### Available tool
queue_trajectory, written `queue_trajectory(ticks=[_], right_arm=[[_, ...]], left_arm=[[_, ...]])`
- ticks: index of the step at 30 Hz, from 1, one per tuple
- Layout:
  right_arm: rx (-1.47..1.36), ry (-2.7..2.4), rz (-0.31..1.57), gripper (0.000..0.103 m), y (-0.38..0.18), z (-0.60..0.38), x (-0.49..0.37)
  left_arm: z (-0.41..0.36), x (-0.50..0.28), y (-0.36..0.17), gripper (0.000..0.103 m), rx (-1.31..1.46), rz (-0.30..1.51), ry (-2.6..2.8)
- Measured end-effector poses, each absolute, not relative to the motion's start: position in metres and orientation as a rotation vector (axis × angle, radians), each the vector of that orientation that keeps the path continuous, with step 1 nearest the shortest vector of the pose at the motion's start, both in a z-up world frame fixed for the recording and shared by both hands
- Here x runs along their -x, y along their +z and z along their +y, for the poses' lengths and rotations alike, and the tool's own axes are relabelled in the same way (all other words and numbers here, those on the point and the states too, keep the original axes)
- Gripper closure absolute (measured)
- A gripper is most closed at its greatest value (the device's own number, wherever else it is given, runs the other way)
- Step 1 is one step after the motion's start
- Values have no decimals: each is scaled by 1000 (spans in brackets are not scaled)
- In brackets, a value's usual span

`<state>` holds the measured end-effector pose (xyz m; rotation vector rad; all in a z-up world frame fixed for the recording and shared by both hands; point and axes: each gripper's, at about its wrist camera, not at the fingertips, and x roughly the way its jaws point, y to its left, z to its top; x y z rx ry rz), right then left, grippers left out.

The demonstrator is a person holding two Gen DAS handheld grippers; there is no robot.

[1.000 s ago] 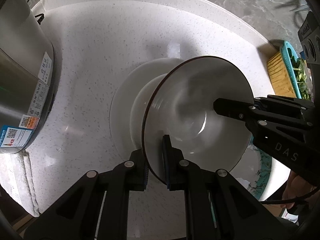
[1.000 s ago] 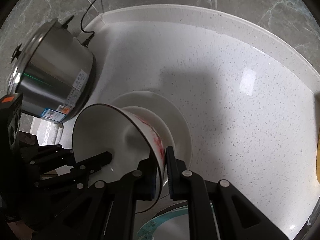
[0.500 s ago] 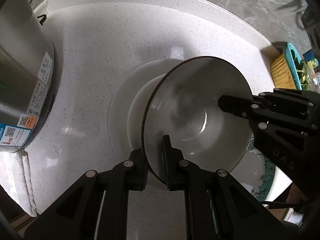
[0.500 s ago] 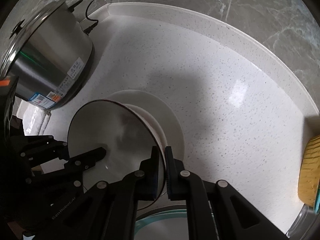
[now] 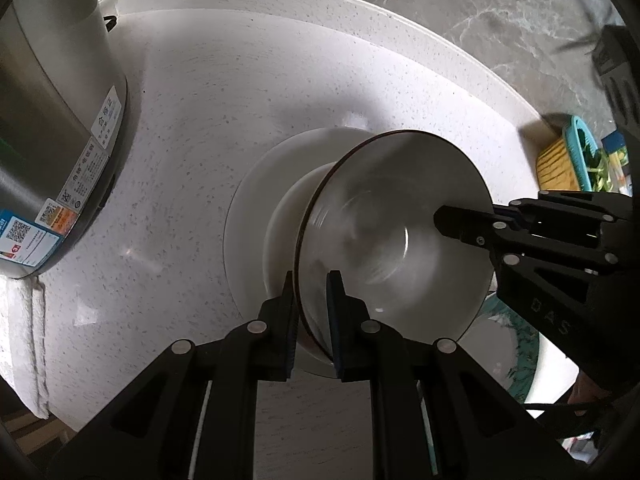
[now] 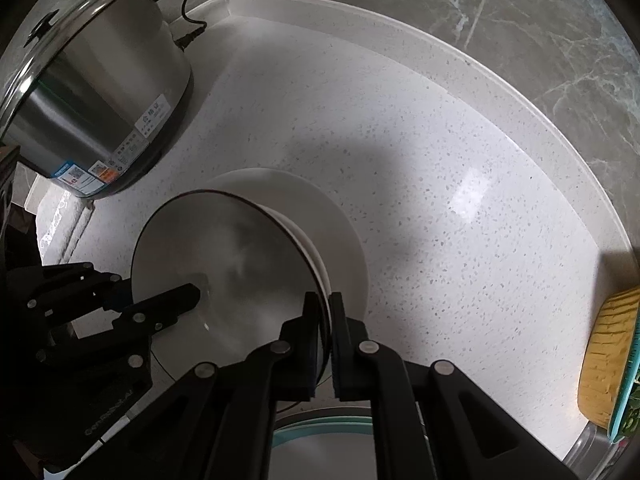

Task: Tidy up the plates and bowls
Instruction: 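Lower the red-rimmed bowl into the white bowl and open both grippers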

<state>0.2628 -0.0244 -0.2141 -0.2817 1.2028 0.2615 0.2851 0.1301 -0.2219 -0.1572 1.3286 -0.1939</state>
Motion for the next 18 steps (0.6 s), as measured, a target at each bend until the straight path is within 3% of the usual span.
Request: queue_trajectory(ticks=[9,14,18], right_arm=[[352,269,1204,94,-215,-13,-274],[383,264,1191,93,-215,-8,-273],[390,262,1183,93,-216,-6,-271]], left_arm=[[138,-282,-207,85,216,1272,-173],[145,-279,-199,76,255,1224,-163],[146,-280,-198,76,263,1219,-163]])
